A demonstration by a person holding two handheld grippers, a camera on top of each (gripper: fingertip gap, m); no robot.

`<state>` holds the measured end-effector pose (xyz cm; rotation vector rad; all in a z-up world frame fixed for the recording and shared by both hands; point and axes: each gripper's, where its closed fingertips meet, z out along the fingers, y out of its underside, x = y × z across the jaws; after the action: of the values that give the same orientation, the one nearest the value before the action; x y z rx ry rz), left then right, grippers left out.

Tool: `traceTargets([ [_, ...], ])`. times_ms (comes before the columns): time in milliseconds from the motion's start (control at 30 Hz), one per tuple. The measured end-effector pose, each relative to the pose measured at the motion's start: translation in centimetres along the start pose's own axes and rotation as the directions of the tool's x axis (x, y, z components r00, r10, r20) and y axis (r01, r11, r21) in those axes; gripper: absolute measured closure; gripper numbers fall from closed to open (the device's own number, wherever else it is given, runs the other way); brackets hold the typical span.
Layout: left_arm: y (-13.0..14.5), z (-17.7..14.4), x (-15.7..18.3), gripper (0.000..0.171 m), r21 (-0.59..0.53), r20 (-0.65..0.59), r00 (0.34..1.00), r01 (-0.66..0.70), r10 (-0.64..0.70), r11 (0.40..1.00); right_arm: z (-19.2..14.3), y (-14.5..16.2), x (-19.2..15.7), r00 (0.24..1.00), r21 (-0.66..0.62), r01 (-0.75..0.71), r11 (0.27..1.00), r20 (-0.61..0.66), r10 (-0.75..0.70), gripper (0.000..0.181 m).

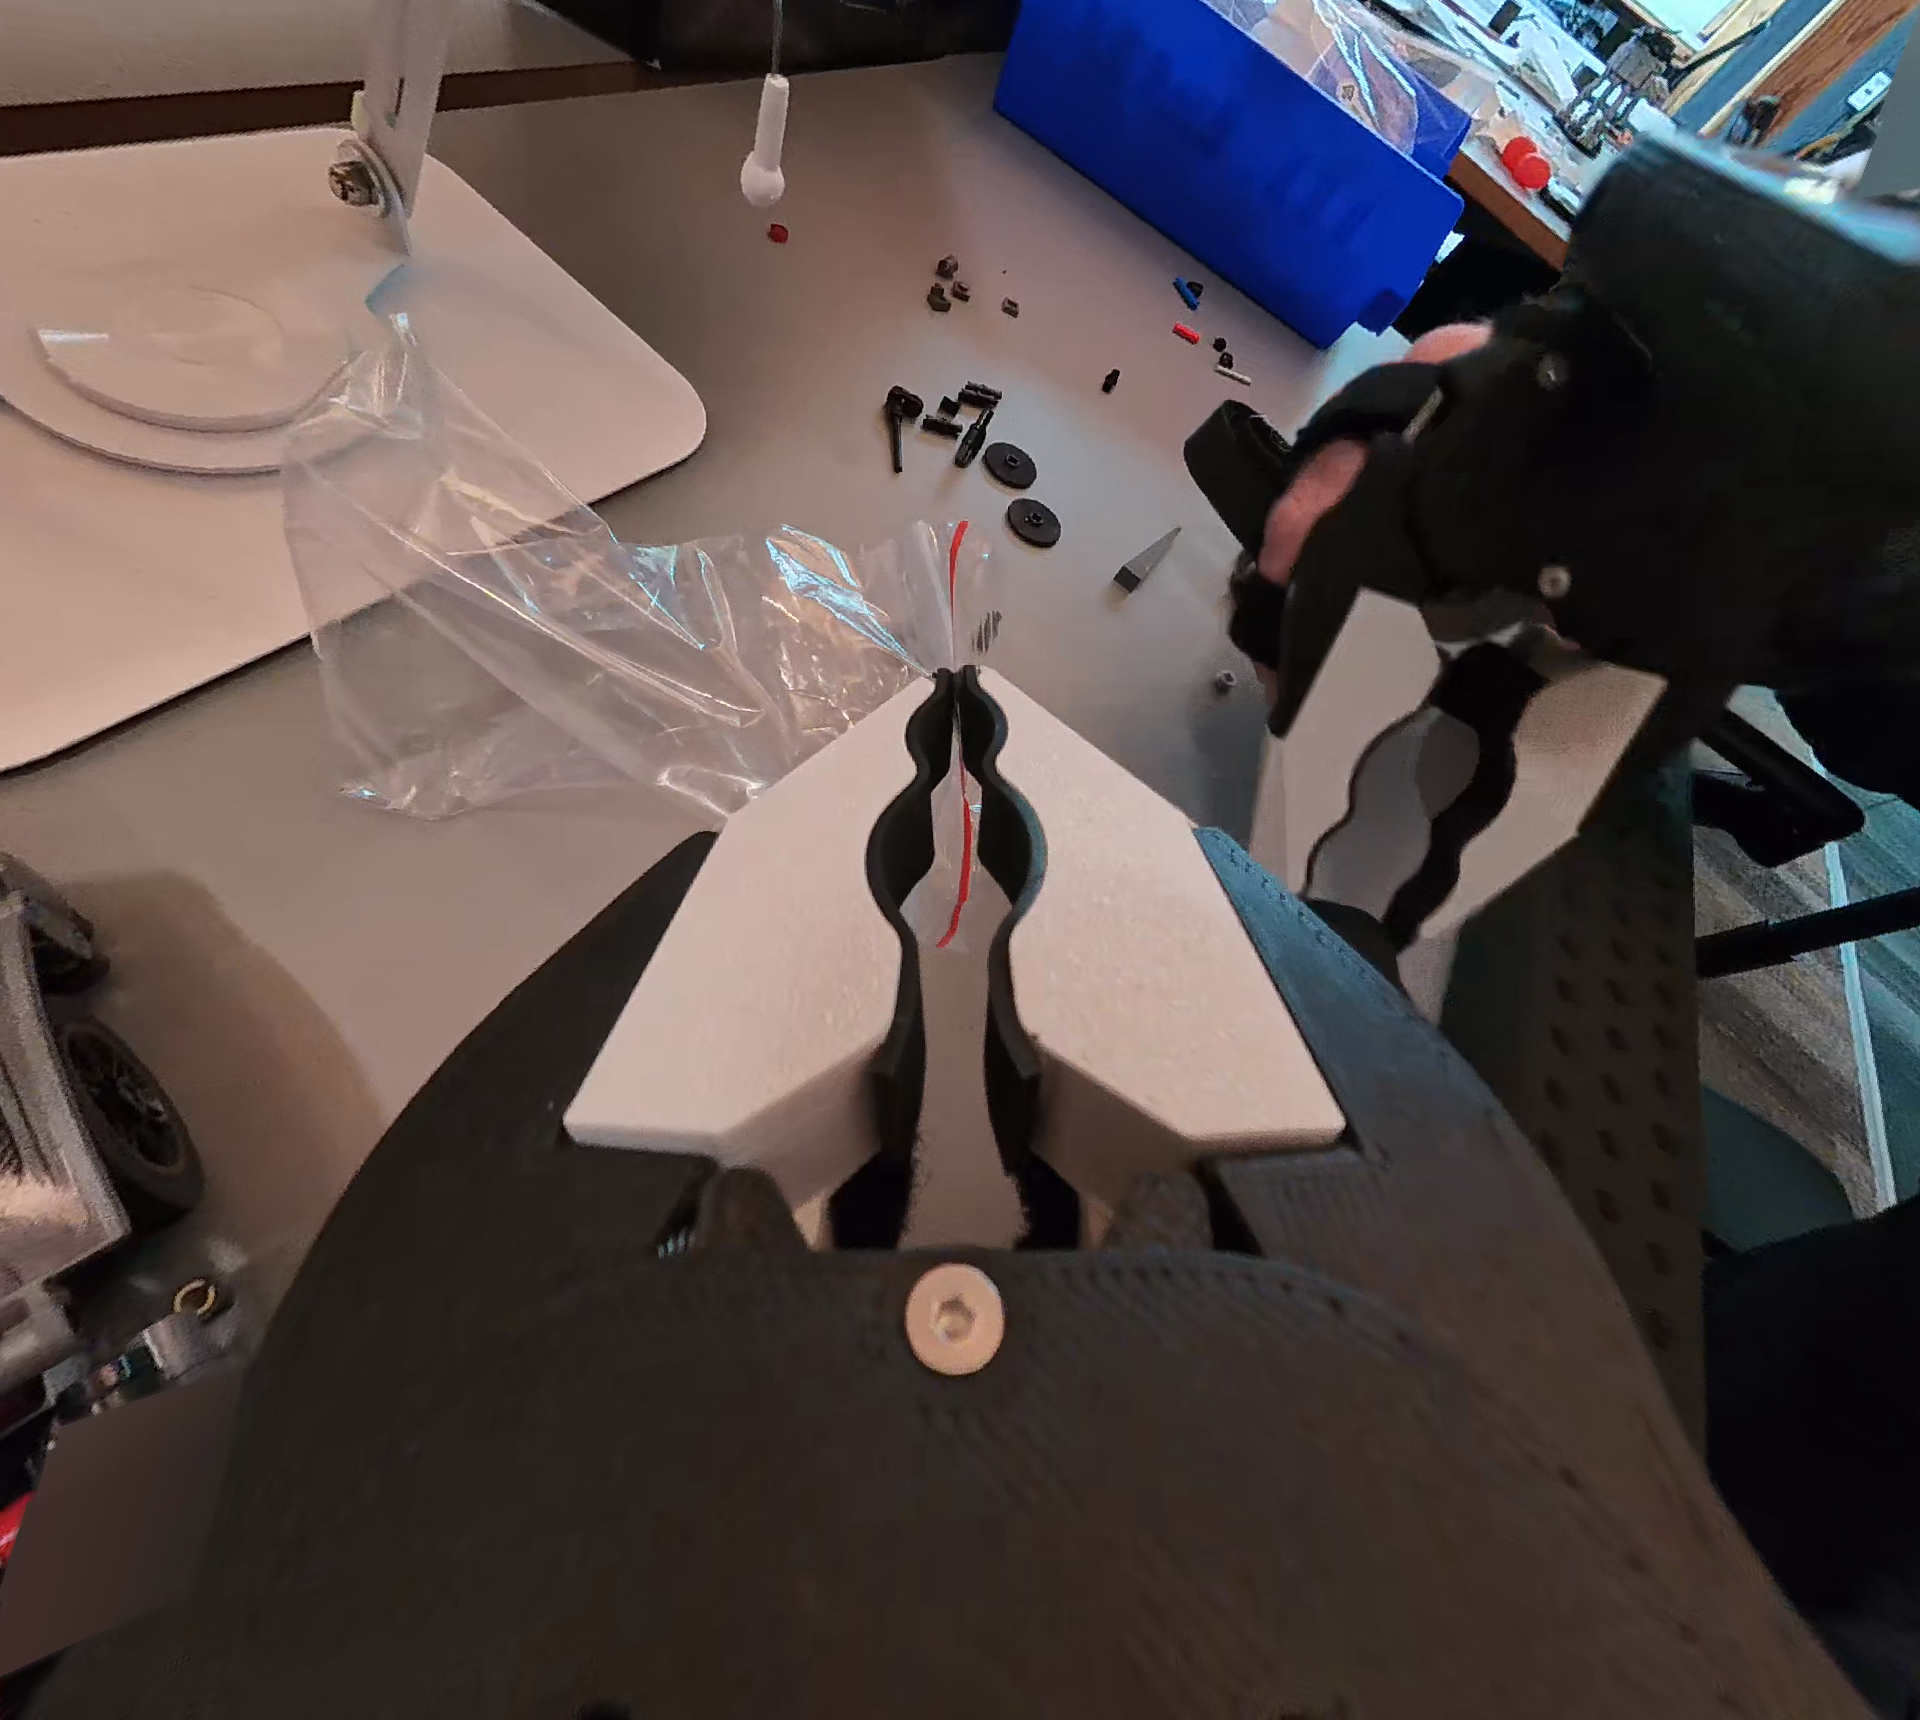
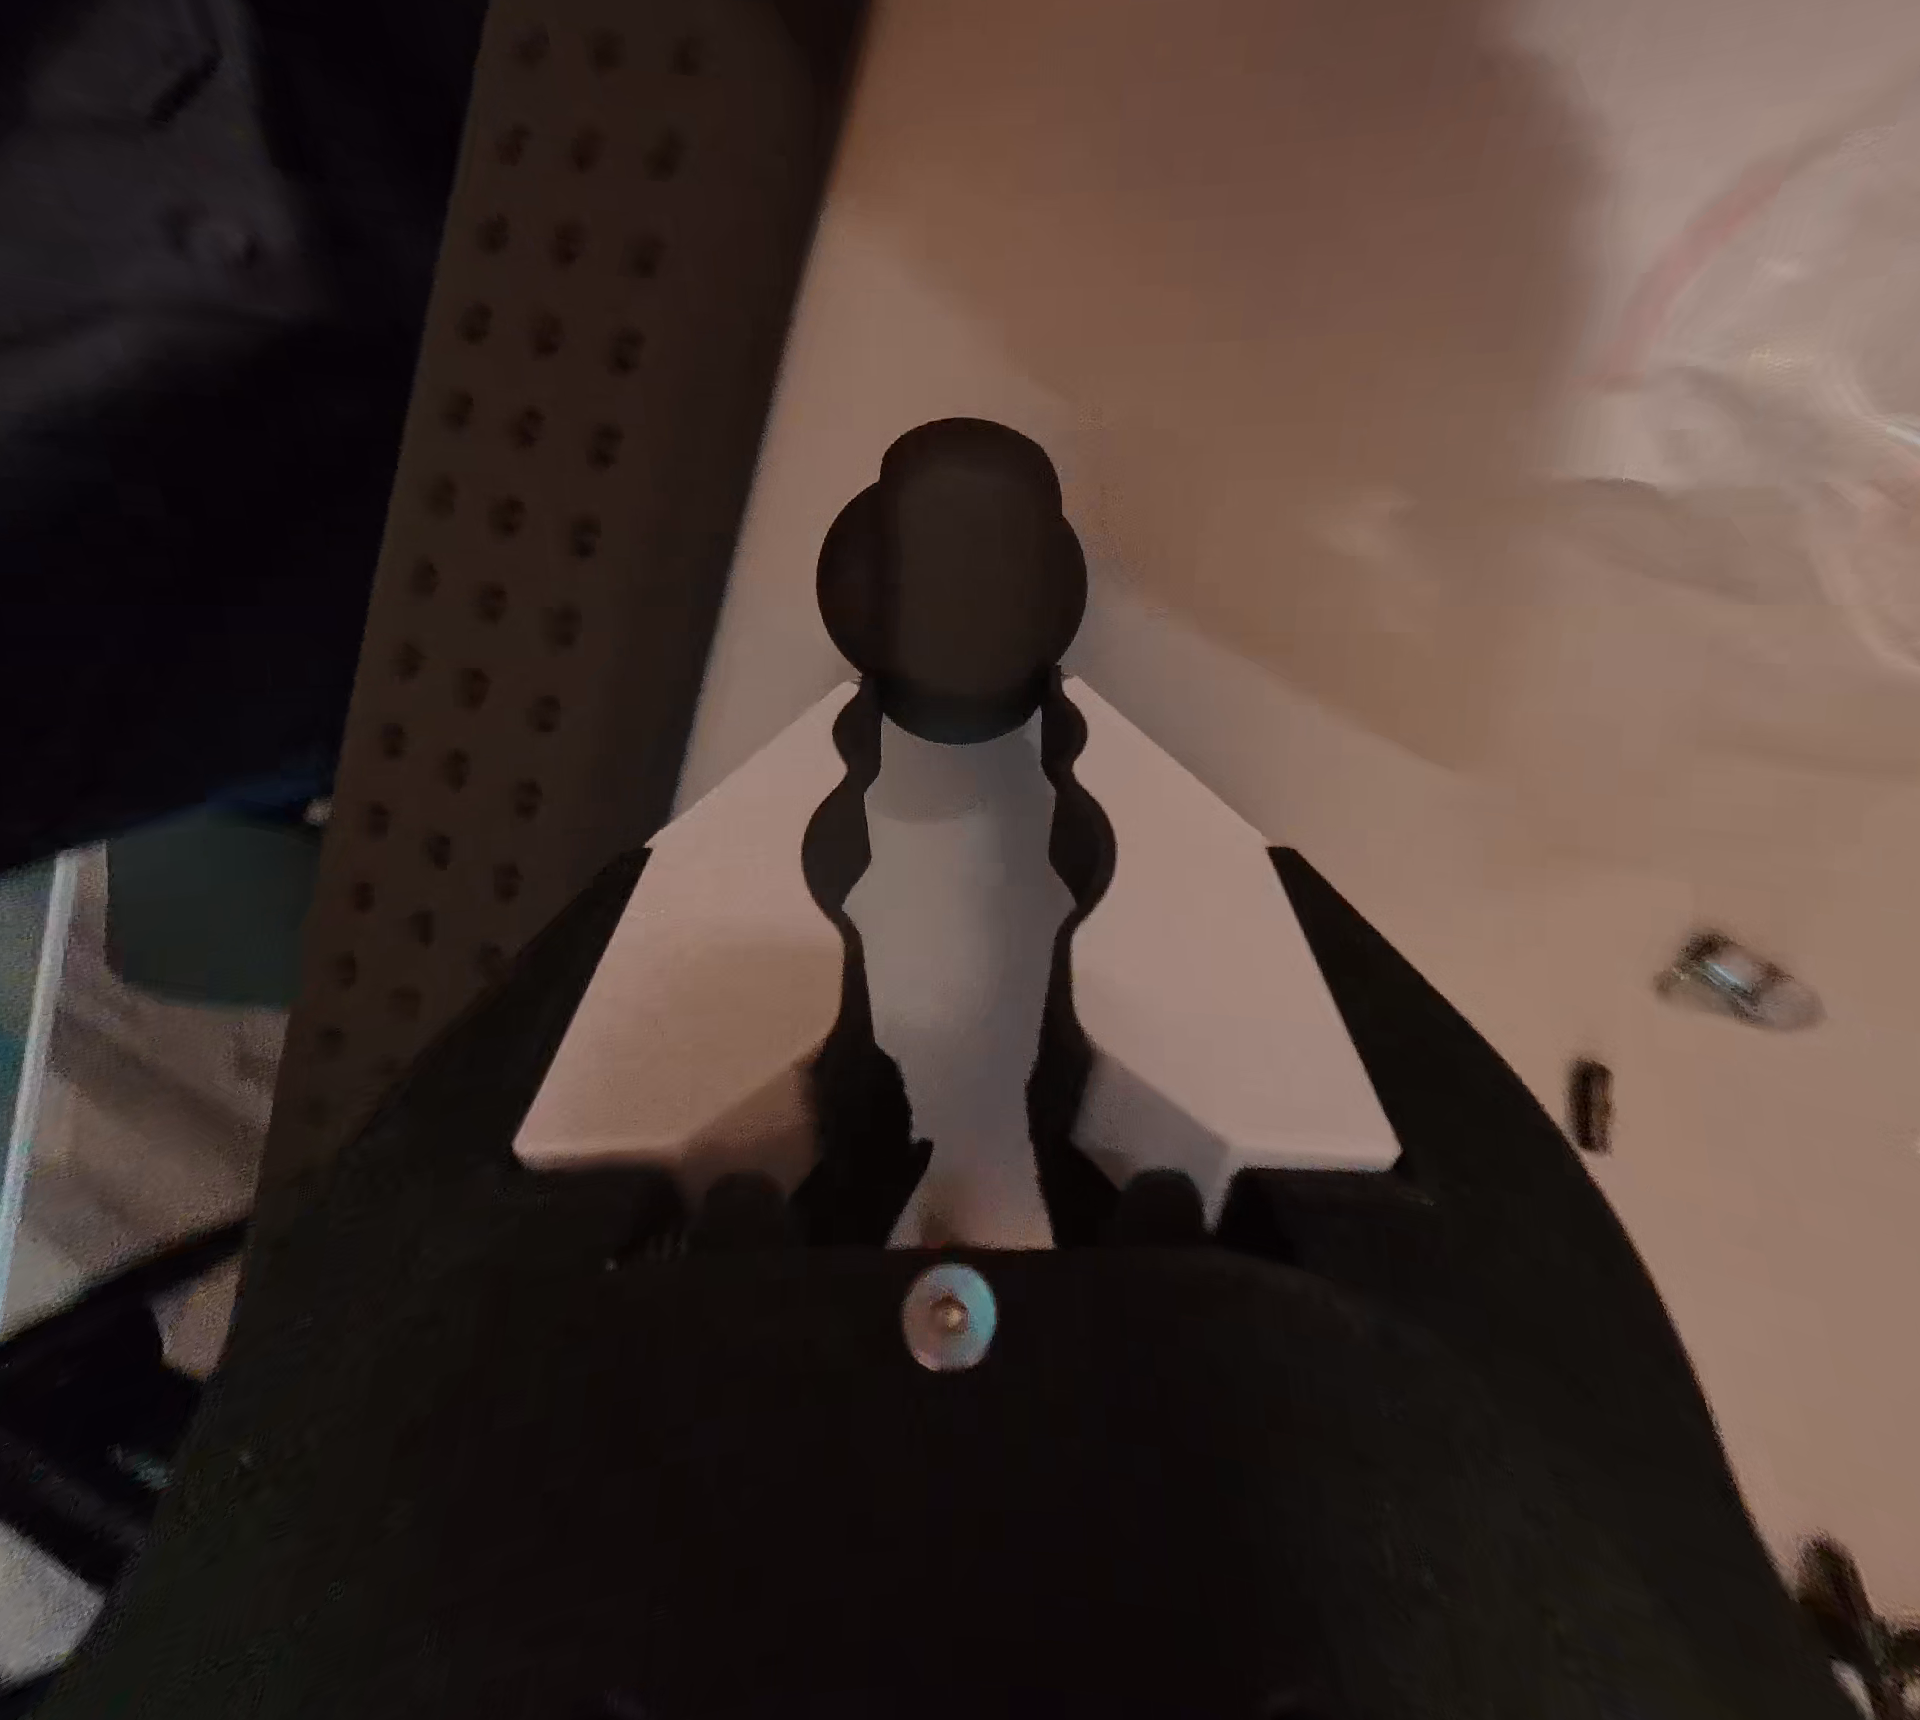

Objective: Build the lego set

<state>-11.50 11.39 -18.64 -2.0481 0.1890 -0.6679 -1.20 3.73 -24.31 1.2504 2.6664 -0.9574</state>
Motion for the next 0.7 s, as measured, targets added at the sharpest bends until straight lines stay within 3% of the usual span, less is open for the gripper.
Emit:
traceTargets([
  [233,-0.2,0.1,0.6,0.171,0.023,0.0,1.0,-0.015,0.015,1.0,-4.0,-2.7,5.3,0.959,0.307,-0.219,0.926,-0.105,0.261,0.152],
  [567,-0.3,0.7,1.3,0.171,0.034,-0.003,1.0,-0.028,0.029,0.999,-4.5,-2.8,9.4,0.882,0.402,-0.342,0.849,-0.175,0.438,0.153],
  [700,-0.5,0.5,1.5,0.171,0.048,-0.025,1.0,-0.017,0.019,0.999,-4.9,-3.4,10.0,0.871,0.462,-0.36,0.811,-0.146,0.47,0.153],
])
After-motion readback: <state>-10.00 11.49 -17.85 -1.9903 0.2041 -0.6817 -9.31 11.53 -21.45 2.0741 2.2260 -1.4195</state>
